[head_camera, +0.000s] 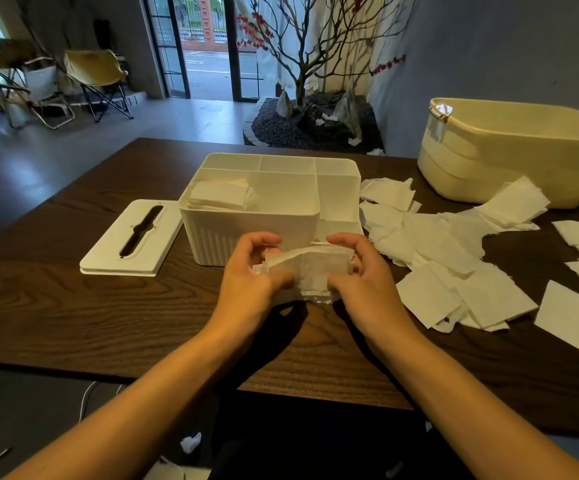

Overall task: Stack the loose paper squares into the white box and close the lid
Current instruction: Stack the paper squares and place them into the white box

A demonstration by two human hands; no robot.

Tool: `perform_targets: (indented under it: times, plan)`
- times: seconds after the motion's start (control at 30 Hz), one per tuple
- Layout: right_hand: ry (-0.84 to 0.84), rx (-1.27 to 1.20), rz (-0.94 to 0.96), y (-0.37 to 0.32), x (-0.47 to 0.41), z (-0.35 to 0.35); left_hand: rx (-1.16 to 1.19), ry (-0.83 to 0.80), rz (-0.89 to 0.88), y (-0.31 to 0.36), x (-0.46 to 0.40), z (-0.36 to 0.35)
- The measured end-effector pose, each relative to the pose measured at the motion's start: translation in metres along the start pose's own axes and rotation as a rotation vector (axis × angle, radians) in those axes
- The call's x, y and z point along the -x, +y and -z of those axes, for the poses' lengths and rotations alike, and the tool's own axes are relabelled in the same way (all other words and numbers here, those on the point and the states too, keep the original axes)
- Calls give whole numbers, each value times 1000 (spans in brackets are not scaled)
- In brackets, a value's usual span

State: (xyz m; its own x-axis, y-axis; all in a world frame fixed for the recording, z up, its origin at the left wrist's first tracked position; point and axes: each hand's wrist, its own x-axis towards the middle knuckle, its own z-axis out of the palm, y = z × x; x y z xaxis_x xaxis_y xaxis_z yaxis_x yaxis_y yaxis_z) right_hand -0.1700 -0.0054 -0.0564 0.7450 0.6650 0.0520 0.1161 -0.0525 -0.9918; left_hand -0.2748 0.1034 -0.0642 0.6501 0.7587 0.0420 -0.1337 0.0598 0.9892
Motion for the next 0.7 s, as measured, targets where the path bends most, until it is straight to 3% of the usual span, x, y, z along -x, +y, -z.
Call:
perform_targets:
  times: [0.07, 0.23, 0.5, 0.6, 0.7]
  plan:
    - [-11, -11, 32, -2, 1, -6, 82, -12, 66, 1, 2, -6]
    - [-19, -19, 16, 0, 0, 1, -38, -19, 41, 1, 1, 11]
    - [-33, -70, 10, -1, 0, -16, 83, 23, 34, -3, -3, -14]
    - [2, -64, 22, 2, -3, -9, -79, -25, -45, -2, -3, -2]
    - [-3, 2, 40, 6, -5, 5, -246, -173, -87, 0, -2, 22]
